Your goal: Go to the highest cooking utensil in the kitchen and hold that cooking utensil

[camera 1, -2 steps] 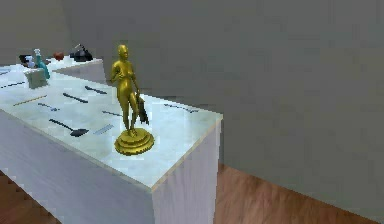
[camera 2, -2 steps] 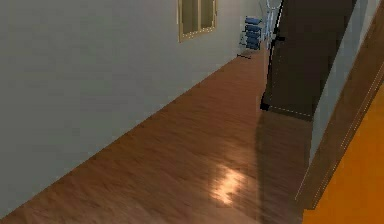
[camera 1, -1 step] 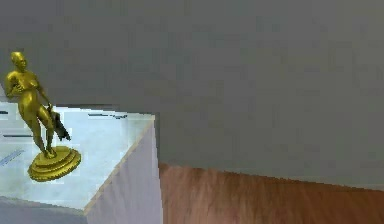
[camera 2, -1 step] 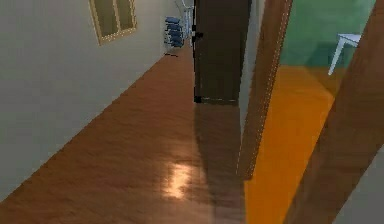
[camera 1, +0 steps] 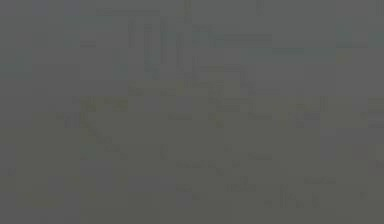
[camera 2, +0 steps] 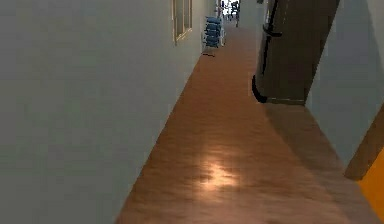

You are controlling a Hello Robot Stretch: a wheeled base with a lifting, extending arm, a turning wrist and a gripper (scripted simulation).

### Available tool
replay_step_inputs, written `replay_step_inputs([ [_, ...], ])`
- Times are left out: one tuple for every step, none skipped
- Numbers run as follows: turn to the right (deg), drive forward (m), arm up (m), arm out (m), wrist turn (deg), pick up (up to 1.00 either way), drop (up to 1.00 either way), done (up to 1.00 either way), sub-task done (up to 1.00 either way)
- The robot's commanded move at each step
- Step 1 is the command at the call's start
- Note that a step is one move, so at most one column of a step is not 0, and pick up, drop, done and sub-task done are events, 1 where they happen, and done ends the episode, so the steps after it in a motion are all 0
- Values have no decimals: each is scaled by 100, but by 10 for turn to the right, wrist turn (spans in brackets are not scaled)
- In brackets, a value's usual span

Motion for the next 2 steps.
replay_step_inputs([
  [90,0,0,0,0,0,0,0,0],
  [30,0,0,0,0,0,0,0,0],
])
